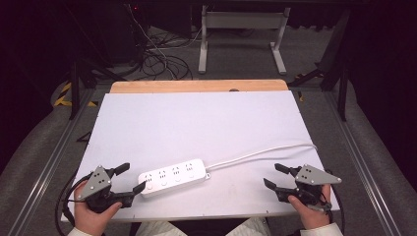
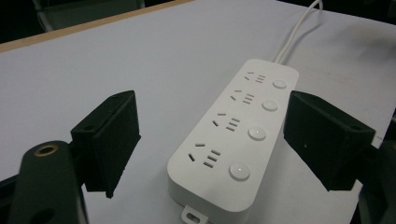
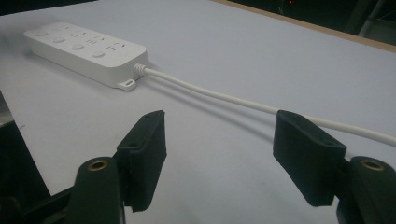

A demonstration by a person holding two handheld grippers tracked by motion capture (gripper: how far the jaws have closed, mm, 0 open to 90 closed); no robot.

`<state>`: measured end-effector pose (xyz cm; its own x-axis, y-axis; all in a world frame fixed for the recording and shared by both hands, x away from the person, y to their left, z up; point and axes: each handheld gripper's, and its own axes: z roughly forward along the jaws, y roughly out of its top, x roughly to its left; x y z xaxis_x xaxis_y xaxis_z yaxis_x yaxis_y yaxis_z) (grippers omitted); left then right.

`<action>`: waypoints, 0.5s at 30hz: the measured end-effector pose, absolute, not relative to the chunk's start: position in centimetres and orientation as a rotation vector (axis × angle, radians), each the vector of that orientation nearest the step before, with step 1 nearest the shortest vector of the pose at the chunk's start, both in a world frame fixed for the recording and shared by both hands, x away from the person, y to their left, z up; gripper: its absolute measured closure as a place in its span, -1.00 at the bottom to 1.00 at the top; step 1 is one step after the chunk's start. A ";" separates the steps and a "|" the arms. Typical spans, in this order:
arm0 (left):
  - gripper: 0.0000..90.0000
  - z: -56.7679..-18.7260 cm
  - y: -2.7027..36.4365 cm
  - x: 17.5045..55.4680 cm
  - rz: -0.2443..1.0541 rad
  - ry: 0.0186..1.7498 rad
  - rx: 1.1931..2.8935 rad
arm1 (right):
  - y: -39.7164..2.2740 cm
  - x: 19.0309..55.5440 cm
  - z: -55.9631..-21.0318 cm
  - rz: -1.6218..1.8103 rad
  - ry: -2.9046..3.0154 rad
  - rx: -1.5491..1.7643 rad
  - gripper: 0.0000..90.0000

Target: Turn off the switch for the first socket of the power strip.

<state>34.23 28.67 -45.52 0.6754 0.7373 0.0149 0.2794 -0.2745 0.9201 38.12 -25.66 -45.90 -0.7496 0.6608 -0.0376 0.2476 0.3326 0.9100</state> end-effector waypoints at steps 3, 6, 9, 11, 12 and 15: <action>-0.57 -45.5 28.6 34.2 0.553 0.803 1.846 | -25.7 38.1 -45.9 1.395 2.203 0.800 -0.22; -0.57 -45.4 28.6 34.1 0.562 0.805 1.847 | -25.7 38.1 -45.9 1.397 2.201 0.801 -0.22; -0.55 -45.2 28.6 34.0 0.565 0.803 1.850 | -25.6 38.1 -45.9 1.394 2.204 0.801 -0.22; -0.54 -45.2 28.6 34.0 0.561 0.803 1.848 | -25.6 38.2 -46.0 1.392 2.207 0.802 -0.22; -0.53 -45.2 28.6 34.0 0.563 0.804 1.854 | -25.6 38.2 -46.0 1.388 2.210 0.804 -0.22; -0.50 -45.1 28.6 34.0 0.553 0.811 1.847 | -25.6 38.2 -46.0 1.388 2.207 0.805 -0.22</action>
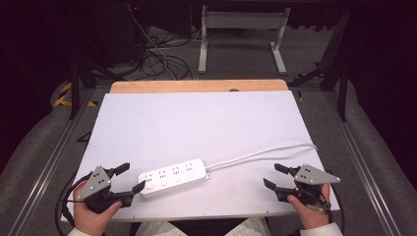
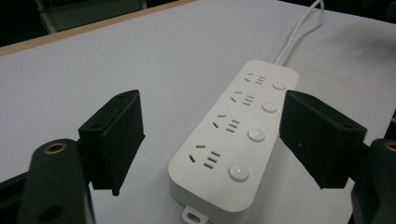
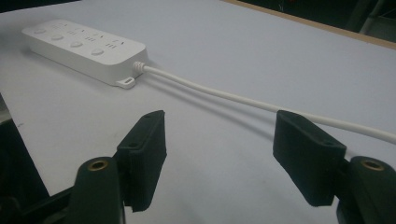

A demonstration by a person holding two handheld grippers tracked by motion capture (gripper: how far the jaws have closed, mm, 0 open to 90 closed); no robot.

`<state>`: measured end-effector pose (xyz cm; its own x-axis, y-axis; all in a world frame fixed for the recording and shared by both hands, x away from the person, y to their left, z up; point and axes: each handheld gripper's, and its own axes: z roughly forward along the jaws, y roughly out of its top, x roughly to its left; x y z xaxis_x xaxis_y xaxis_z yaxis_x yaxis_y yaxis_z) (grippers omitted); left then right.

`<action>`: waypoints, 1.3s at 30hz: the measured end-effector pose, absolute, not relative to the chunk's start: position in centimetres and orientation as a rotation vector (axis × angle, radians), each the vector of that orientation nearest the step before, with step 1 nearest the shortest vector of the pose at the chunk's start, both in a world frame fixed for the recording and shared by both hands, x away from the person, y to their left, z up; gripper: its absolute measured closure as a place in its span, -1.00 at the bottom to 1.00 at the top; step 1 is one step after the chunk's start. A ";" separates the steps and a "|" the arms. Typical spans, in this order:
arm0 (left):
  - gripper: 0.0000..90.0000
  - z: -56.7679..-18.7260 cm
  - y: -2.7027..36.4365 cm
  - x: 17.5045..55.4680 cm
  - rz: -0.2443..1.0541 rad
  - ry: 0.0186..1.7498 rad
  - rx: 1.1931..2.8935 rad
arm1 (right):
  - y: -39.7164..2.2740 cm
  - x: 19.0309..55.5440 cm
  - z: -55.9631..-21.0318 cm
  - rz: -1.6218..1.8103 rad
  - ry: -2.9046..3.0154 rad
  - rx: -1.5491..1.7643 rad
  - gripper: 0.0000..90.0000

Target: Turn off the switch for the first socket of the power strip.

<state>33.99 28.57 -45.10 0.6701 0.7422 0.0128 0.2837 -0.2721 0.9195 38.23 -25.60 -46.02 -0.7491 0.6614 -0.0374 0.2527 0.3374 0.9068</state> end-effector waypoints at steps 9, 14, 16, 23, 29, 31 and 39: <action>-0.36 -44.3 28.3 33.7 0.565 0.794 1.857 | -25.6 38.2 -46.0 1.389 2.204 0.808 -0.22; -0.36 -44.0 28.2 33.8 0.558 0.793 1.861 | -25.6 38.2 -46.0 1.391 2.206 0.806 -0.22; -0.36 -43.7 28.0 34.0 0.547 0.793 1.866 | -25.6 38.2 -46.0 1.389 2.207 0.806 -0.22; -0.29 -42.7 26.7 34.9 0.503 0.774 1.881 | -25.5 38.3 -46.0 1.385 2.213 0.805 -0.22; -0.28 -41.8 24.9 35.9 0.477 0.736 1.900 | -25.5 38.3 -46.0 1.384 2.214 0.805 -0.22; -0.28 -41.7 24.3 36.2 0.471 0.726 1.908 | -25.5 38.3 -46.1 1.384 2.215 0.803 -0.22; -0.27 -41.2 22.5 37.1 0.453 0.691 1.928 | -25.4 38.3 -46.1 1.387 2.217 0.804 -0.22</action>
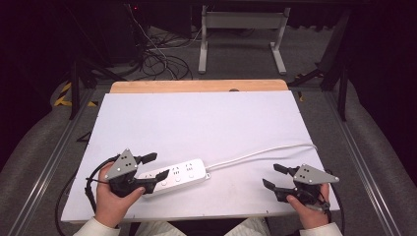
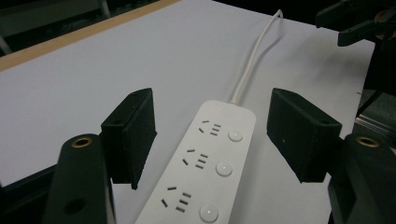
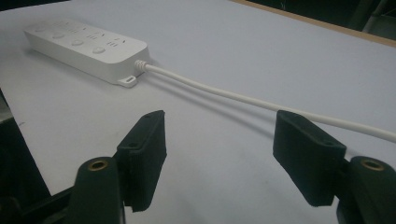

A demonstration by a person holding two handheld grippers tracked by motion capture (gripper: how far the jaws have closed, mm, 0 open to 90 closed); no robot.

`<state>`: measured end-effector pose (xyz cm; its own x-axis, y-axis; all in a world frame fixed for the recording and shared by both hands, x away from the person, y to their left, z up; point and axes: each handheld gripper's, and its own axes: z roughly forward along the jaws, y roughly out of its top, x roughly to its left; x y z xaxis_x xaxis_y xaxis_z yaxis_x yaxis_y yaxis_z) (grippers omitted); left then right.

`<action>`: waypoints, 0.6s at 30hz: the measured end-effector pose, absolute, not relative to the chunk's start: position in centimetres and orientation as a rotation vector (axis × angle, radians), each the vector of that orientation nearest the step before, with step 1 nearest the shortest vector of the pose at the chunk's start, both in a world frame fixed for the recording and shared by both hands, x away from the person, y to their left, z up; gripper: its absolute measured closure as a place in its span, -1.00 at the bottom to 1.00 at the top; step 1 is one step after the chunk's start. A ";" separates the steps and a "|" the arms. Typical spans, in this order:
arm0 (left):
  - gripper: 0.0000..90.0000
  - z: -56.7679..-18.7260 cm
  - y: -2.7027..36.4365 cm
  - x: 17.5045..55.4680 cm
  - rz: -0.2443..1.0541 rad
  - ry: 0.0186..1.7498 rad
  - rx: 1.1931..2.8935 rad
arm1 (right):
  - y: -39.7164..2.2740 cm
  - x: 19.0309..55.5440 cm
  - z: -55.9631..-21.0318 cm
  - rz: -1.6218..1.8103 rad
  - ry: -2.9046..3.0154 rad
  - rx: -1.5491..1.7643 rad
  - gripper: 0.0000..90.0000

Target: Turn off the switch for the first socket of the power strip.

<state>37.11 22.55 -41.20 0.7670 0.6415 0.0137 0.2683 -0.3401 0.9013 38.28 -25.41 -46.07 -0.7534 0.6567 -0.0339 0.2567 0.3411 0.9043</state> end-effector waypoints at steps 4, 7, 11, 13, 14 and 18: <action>-0.26 -40.9 21.5 37.6 0.440 0.676 1.937 | -25.4 38.3 -46.1 1.385 2.220 0.800 -0.22; -0.26 -40.7 20.8 37.9 0.432 0.667 1.943 | -25.4 38.3 -46.1 1.385 2.220 0.800 -0.22; -0.25 -40.6 19.9 38.3 0.431 0.659 1.947 | -25.4 38.3 -46.1 1.383 2.221 0.799 -0.22; -0.25 -40.5 19.4 38.6 0.418 0.657 1.953 | -25.4 38.3 -46.1 1.383 2.222 0.798 -0.22; -0.24 -40.5 19.1 38.8 0.410 0.653 1.958 | -25.4 38.3 -46.1 1.383 2.223 0.798 -0.22; -0.23 -40.6 18.4 39.1 0.405 0.651 1.963 | -25.4 38.3 -46.1 1.382 2.224 0.796 -0.22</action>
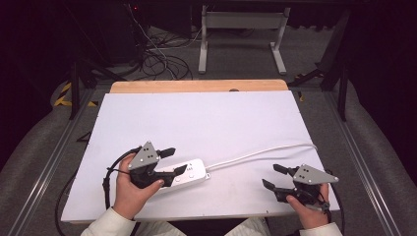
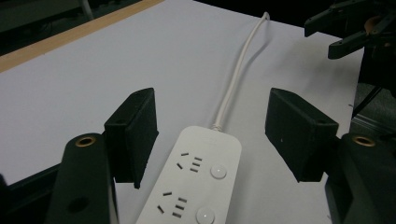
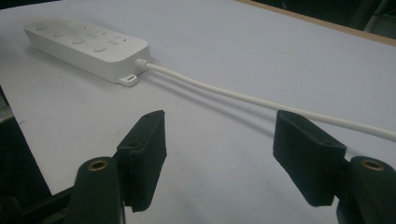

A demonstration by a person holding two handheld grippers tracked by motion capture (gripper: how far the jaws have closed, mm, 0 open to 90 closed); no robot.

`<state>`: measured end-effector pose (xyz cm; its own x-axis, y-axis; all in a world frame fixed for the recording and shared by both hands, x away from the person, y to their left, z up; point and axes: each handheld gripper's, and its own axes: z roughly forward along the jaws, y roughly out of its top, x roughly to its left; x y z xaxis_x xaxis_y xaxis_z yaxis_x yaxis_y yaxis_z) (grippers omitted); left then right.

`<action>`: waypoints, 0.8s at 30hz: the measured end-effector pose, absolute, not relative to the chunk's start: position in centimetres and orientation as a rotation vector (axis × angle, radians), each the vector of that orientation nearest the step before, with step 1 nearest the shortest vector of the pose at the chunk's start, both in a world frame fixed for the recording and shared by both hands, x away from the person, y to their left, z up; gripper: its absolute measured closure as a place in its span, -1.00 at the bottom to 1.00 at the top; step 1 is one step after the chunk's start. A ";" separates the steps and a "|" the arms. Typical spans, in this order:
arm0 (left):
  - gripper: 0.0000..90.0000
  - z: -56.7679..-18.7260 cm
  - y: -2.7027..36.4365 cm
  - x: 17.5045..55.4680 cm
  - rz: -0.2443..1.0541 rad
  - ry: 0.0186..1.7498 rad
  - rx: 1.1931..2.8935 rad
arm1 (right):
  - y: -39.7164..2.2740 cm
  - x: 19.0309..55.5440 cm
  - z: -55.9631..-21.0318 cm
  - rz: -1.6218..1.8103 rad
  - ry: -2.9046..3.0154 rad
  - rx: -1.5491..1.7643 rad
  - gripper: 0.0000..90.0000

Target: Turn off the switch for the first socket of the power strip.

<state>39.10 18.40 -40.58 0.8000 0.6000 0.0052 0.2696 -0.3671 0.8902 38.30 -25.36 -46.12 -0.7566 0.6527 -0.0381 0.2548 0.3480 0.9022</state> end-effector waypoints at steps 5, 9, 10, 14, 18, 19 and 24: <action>-0.22 -40.6 17.5 39.6 0.396 0.636 1.977 | -25.4 38.3 -46.1 1.382 2.225 0.796 -0.22; -0.21 -40.8 16.9 40.0 0.384 0.636 1.981 | -25.3 38.3 -46.2 1.383 2.227 0.798 -0.22; -0.21 -40.8 16.8 40.1 0.383 0.636 1.983 | -25.3 38.3 -46.2 1.383 2.227 0.798 -0.22; -0.21 -40.8 16.1 40.5 0.380 0.627 1.990 | -25.3 38.3 -46.2 1.384 2.228 0.797 -0.22; -0.20 -40.9 15.5 40.9 0.367 0.627 1.996 | -25.3 38.3 -46.2 1.385 2.229 0.796 -0.22; -0.19 -41.0 15.4 41.0 0.368 0.631 1.994 | -25.3 38.3 -46.2 1.385 2.229 0.796 -0.22; -0.14 -41.2 15.2 41.4 0.357 0.640 2.006 | -25.4 38.3 -46.1 1.384 2.228 0.794 -0.22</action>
